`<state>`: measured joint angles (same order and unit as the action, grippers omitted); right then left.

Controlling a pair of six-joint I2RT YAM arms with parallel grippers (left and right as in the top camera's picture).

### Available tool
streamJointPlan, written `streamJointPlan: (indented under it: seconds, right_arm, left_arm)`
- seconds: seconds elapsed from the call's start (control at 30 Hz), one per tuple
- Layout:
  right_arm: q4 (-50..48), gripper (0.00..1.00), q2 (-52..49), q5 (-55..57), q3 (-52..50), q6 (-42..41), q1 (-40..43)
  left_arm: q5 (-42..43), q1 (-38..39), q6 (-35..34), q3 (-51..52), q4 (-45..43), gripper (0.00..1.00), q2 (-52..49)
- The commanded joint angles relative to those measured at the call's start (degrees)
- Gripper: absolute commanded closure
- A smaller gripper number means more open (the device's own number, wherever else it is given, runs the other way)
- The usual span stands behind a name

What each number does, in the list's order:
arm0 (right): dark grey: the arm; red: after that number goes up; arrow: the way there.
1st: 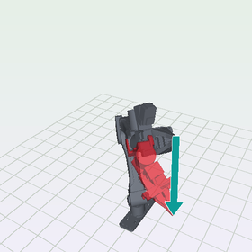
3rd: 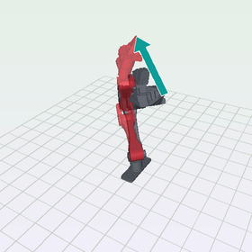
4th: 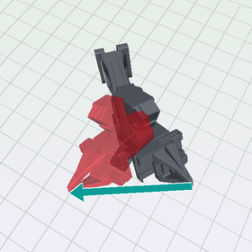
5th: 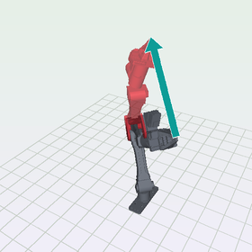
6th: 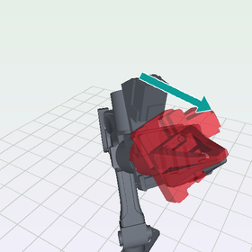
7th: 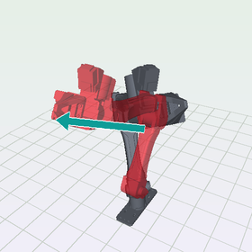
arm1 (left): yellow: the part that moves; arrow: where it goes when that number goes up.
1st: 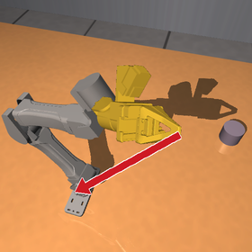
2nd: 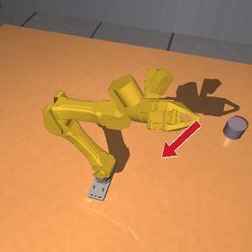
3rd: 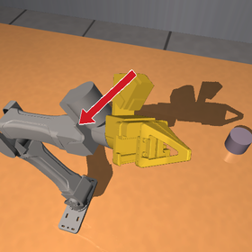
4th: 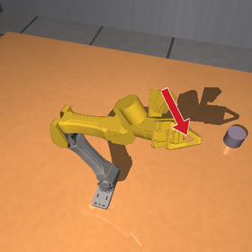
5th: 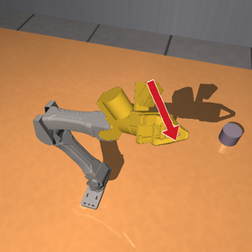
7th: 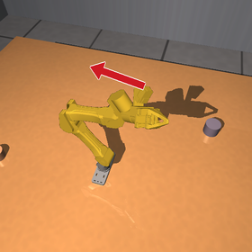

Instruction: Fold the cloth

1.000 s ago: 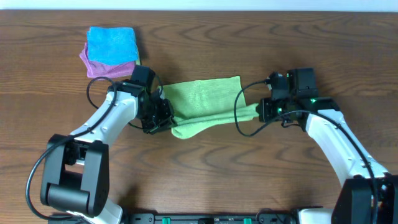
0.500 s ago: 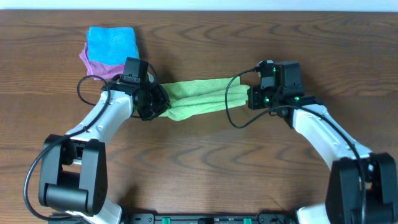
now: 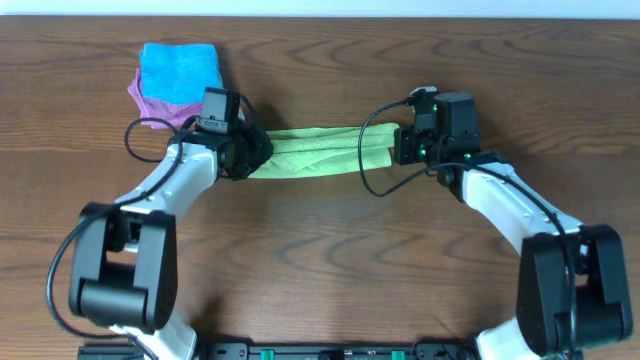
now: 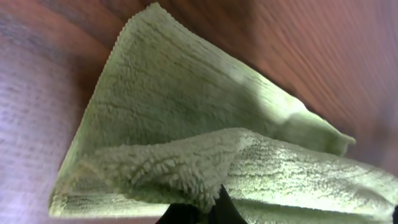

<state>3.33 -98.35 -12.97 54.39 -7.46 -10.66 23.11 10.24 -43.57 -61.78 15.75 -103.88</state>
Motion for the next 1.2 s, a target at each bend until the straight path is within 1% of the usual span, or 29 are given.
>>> streamJointPlan:
  seconds: [0.0,0.27,0.43,0.67,0.73,0.8,0.87,0.9,0.97,1.1,1.17]
  right_arm:
    - [-1.2,0.98,-2.8,5.1,1.1,-0.7,0.4]
    - [-3.9,0.98,-7.2,5.9,2.4,-0.6,-1.1]
    - [-4.5,0.99,-8.1,7.0,4.0,-0.6,-2.2]
    - [-4.9,0.98,-8.4,7.2,4.4,-0.6,-2.6]
    - [-4.8,0.98,-8.5,7.2,4.4,-0.6,-2.6]
    - [-4.8,0.96,-8.5,7.2,4.4,-0.6,-2.8]
    - [-4.6,0.91,-8.5,7.2,4.4,-0.6,-3.2]
    - [-4.3,0.87,-8.5,7.2,4.4,-0.6,-3.4]
    - [-3.2,0.82,-8.5,7.2,4.4,-0.6,-3.9]
    - [-1.3,0.79,-8.1,7.2,4.4,-0.6,-4.4]
    - [-0.7,0.76,-7.5,7.1,4.5,-0.7,-4.4]
  left_arm:
    - [-4.2,-0.9,-0.8,0.2,-1.0,0.94,-1.8]
    - [-8.4,-1.4,-1.6,0.2,-3.8,0.94,-1.8]
    - [-9.7,-1.4,-2.1,0.2,-7.1,0.94,-1.8]
    - [-12.9,-1.7,-2.3,0.2,-7.7,0.94,-1.8]
    - [-13.6,-1.7,-2.3,0.2,-7.7,0.88,-1.8]
    - [-13.7,-1.7,-2.3,0.2,-7.7,0.74,-1.8]
    - [-14.1,-1.7,-2.3,0.2,-7.7,0.54,-1.8]
    - [-14.1,-1.7,-2.3,0.2,-7.7,0.46,-1.8]
    - [-13.5,-2.1,-2.3,0.1,-7.4,0.37,-1.7]
    - [-9.9,-3.8,-2.2,0.1,-7.4,0.31,-1.7]
    - [-7.7,-4.8,-2.3,0.1,-7.4,0.31,-1.7]
